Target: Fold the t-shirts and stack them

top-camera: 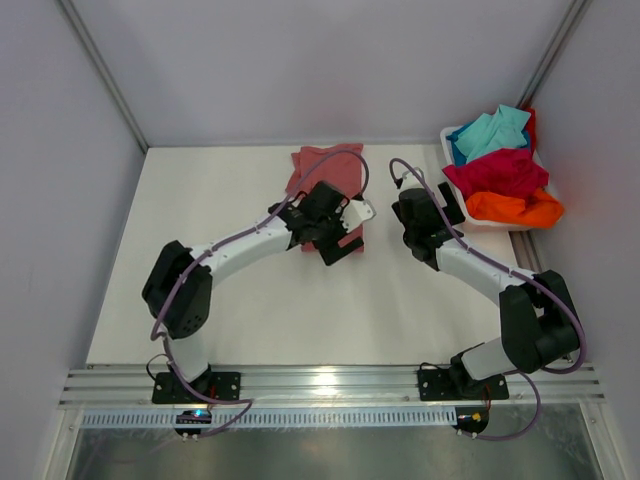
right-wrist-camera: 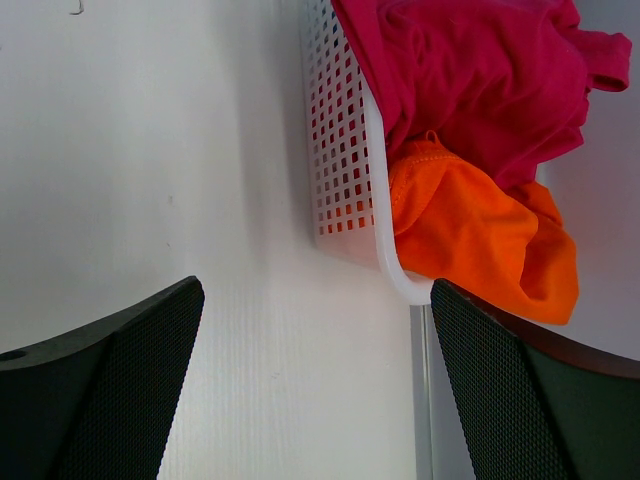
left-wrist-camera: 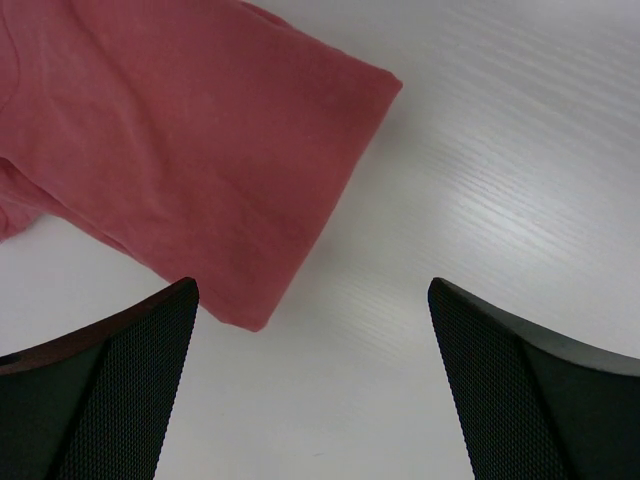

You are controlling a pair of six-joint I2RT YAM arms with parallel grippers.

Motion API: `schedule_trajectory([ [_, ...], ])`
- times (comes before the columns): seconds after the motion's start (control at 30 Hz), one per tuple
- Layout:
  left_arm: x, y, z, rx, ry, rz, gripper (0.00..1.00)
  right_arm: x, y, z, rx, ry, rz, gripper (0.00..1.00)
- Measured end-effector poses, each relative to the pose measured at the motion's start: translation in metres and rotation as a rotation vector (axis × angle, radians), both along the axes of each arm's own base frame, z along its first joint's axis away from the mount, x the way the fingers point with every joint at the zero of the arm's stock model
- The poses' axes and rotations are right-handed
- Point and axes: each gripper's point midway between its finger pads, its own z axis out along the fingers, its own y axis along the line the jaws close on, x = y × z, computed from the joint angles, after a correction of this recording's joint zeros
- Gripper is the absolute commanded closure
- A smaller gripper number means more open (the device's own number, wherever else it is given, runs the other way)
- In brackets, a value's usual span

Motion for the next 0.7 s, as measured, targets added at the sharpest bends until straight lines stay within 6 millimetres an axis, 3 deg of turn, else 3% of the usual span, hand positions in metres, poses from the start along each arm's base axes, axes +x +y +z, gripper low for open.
schedule_trajectory([
  [0.17,-0.002,-0.008,-0.012,-0.016,0.044,0.002,0.01,0.0,0.0,0.0,0.0,0.0,0.0,0.01],
  [0.47,-0.019,-0.002,-0.085,0.064,0.203,0.026,0.01,0.0,0.0,0.0,0.0,0.001,0.001,0.01],
  [0.7,-0.023,-0.006,-0.09,0.051,0.239,0.034,0.01,0.0,0.001,0.0,0.0,0.002,0.004,0.01],
])
